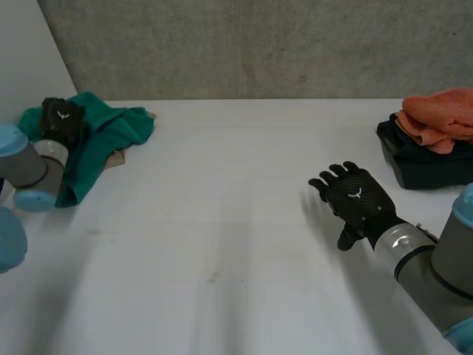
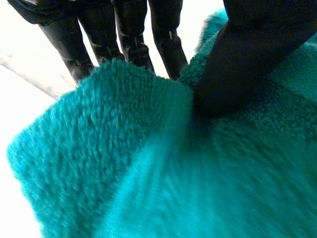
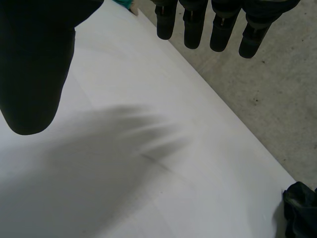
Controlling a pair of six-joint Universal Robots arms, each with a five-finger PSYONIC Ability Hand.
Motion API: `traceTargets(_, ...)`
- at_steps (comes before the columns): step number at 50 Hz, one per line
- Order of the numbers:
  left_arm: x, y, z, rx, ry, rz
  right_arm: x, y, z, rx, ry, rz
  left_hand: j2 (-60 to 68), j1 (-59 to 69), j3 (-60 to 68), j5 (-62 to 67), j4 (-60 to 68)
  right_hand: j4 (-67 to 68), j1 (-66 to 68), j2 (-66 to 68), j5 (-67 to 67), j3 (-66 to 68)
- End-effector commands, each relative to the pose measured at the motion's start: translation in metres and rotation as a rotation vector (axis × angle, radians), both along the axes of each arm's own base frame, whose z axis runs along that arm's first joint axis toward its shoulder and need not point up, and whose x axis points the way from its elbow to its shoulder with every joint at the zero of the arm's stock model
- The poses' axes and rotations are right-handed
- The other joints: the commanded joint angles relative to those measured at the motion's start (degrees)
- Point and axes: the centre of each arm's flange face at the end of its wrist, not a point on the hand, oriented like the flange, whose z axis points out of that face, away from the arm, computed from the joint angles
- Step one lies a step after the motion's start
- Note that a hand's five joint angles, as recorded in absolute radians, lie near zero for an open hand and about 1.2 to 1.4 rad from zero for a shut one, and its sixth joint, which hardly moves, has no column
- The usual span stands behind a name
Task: Fold the laundry.
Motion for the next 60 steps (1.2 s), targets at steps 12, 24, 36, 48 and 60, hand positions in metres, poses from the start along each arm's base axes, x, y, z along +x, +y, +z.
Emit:
traceTargets(12, -0.104, 0.155, 0.238, -0.109, 0.601, -0.338, -0.013, -0.005, 0.018, -0.043, -0.026, -0.043, 11.99, 16.43, 12.94, 15.84, 11.80, -2.07, -2.91, -2.28, -2.48, -1.87)
traceTargets(24, -0.234, 0.295, 0.175, 0.237, 0.558, -0.748, -0.041, -0.021, 0.049, -0.093, -0.126, -0.188, 11.99, 16.43, 12.94, 15.84, 11.80, -2.07, -2.91, -2.28, -2.48, -1.87)
traceTargets(36, -0.306, 0.343, 0.071, 0.385, 0.336, -0.711, -0.068, -0.033, 0.063, -0.109, -0.177, -0.369, -58.01, -53.57, -57.06, -54.16, -58.20, -2.07, -2.91, -2.28, -2.48, -1.87)
traceTargets(48, -0.202, 0.290, 0.122, 0.333, 0.351, -0.443, -0.051, -0.004, 0.059, 0.029, -0.137, -0.305, -55.11, -50.66, -54.15, -51.25, -55.29, -2.07, -2.91, -2.28, -2.48, -1.87)
traceTargets(60, -0.082, 0.231, 0.083, 0.376, 0.116, -0.189, 0.008, 0.079, 0.028, 0.366, -0.074, -0.078, -51.75, -47.30, -50.79, -47.89, -51.93, -2.07, -2.91, -2.28, -2.48, -1.87)
